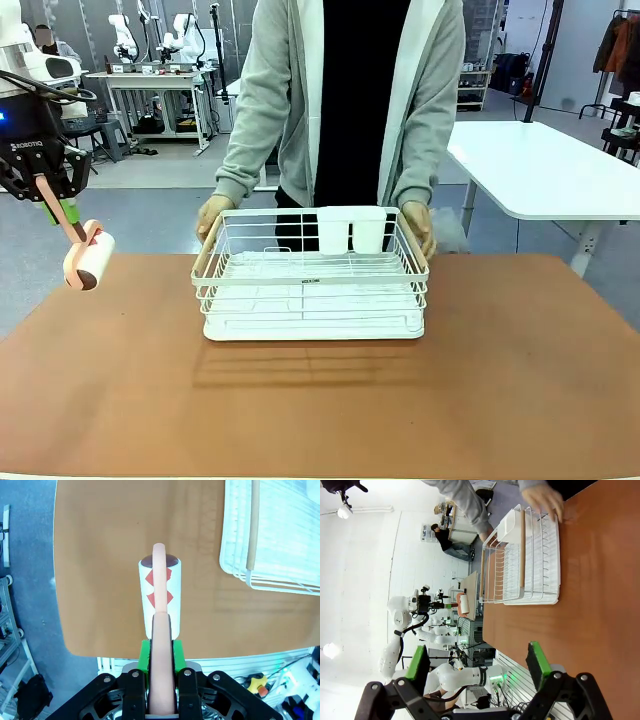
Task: Clean the table.
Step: Place the Lint Roller down when the Dish drying rack is positioned in the middle of the table.
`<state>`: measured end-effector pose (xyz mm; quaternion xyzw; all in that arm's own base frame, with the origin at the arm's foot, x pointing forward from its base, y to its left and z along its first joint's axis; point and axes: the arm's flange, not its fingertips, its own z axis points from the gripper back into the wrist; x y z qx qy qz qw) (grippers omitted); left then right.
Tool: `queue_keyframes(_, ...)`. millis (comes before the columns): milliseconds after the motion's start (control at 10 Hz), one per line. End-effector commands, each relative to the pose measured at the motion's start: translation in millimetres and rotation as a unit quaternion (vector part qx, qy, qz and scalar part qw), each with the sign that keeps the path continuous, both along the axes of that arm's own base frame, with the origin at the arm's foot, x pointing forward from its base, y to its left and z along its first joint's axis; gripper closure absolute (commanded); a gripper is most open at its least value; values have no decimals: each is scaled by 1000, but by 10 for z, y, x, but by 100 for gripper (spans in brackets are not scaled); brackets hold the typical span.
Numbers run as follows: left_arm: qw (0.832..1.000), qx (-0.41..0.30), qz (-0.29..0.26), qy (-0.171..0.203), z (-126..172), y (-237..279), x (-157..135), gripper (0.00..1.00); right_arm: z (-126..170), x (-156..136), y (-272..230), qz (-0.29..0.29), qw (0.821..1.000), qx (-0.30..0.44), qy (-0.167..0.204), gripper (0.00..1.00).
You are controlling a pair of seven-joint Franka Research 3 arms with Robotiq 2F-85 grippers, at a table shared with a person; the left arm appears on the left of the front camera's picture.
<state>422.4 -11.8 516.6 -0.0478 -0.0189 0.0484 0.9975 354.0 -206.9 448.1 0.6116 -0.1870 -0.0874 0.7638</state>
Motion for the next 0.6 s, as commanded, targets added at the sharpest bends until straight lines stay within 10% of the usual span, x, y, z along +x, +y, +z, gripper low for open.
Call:
queue_keyframes(0,1000,-3,-1,-3,52,15,7,79,34,-16,27,-2,1000,10,0,0)
queue_keyframes(500,1000,-3,-1,-3,52,15,7,79,34,-16,27,-2,1000,10,0,0)
